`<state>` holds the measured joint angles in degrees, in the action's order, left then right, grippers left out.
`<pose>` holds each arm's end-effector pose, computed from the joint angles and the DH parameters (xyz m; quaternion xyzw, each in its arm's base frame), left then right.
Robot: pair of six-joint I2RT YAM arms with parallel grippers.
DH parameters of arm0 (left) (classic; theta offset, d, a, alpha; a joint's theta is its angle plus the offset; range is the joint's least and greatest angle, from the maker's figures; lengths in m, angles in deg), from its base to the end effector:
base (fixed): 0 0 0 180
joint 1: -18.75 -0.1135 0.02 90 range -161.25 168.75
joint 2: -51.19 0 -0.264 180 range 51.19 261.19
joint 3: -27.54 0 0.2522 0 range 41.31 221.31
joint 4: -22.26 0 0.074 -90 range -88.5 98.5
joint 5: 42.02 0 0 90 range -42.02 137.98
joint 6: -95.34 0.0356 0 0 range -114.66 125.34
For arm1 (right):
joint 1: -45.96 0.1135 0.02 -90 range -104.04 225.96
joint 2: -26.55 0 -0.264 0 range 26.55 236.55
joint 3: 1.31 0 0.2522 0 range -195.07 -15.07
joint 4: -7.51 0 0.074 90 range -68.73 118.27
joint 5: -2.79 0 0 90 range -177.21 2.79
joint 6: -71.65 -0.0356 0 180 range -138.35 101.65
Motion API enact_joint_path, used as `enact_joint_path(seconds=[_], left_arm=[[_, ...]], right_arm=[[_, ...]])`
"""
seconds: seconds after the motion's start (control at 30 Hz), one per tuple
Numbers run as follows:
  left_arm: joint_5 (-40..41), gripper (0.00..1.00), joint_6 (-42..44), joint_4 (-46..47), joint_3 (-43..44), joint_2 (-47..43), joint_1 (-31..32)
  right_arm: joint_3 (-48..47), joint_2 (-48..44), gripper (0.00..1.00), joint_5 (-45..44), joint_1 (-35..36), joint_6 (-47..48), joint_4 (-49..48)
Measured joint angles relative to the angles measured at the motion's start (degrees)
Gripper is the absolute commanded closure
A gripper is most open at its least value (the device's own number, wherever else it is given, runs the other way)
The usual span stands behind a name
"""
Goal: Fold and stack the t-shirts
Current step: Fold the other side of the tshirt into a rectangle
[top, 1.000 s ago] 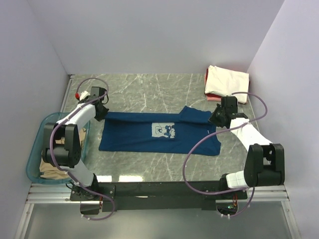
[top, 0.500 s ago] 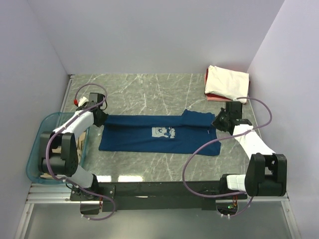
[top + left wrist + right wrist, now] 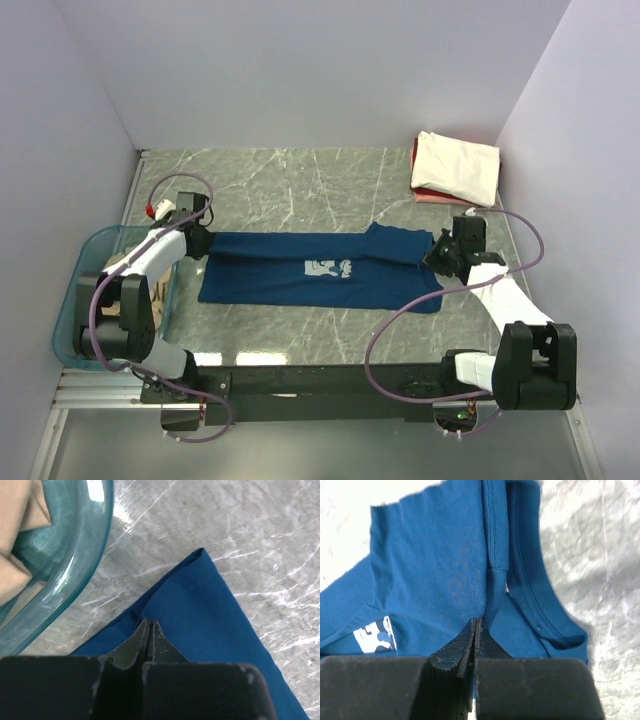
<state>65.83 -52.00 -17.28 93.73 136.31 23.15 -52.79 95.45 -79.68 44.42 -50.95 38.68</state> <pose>0.2925 -0.0116 0.2028 -0.4615 0.8323 -0.0096 0.3070 0.2379 -0.0017 0.2023 0.2518 0.8991 0.1536 0.3235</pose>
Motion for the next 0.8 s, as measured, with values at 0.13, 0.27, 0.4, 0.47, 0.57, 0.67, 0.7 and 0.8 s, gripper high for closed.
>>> enact_joint_path(seconds=[0.13, 0.27, 0.4, 0.47, 0.57, 0.67, 0.7, 0.8], left_arm=[[-0.5, 0.98, -0.5, 0.7, -1.7, -0.7, -0.1], [-1.7, 0.49, -0.5, 2.1, -4.0, -1.8, -0.5], [-3.0, 0.08, -0.7, 2.4, -5.0, -3.0, -1.0], [-3.6, 0.08, -0.8, 2.6, -5.0, -4.0, -1.0], [-4.7, 0.09, -0.6, 2.7, -5.0, -5.6, -1.1], [-6.0, 0.11, -0.3, 2.9, -4.8, -6.6, -1.1], [-6.3, 0.11, -0.1, 2.9, -4.8, -6.6, -1.0], [-7.7, 0.12, 0.9, 2.9, -4.7, -6.6, -0.7]], right_arm=[[2.3, -0.3, 1.0, 1.4, 0.0, -0.8, -0.5], [3.7, -0.3, 0.74, 2.9, -0.2, -1.4, -1.1], [4.5, -1.2, 0.43, 3.7, -0.3, -1.7, -1.0], [4.4, -2.5, 0.4, 3.8, -0.3, -1.5, -1.0], [3.8, -4.0, 0.4, 3.7, 0.2, -1.1, -0.9], [0.2, -2.2, 0.41, 1.8, 3.2, -0.9, 0.6], [-2.3, -0.2, 0.42, 0.9, 5.0, -0.7, 1.3], [-11.6, 7.8, 0.46, -2.3, 9.5, -0.3, 2.2]])
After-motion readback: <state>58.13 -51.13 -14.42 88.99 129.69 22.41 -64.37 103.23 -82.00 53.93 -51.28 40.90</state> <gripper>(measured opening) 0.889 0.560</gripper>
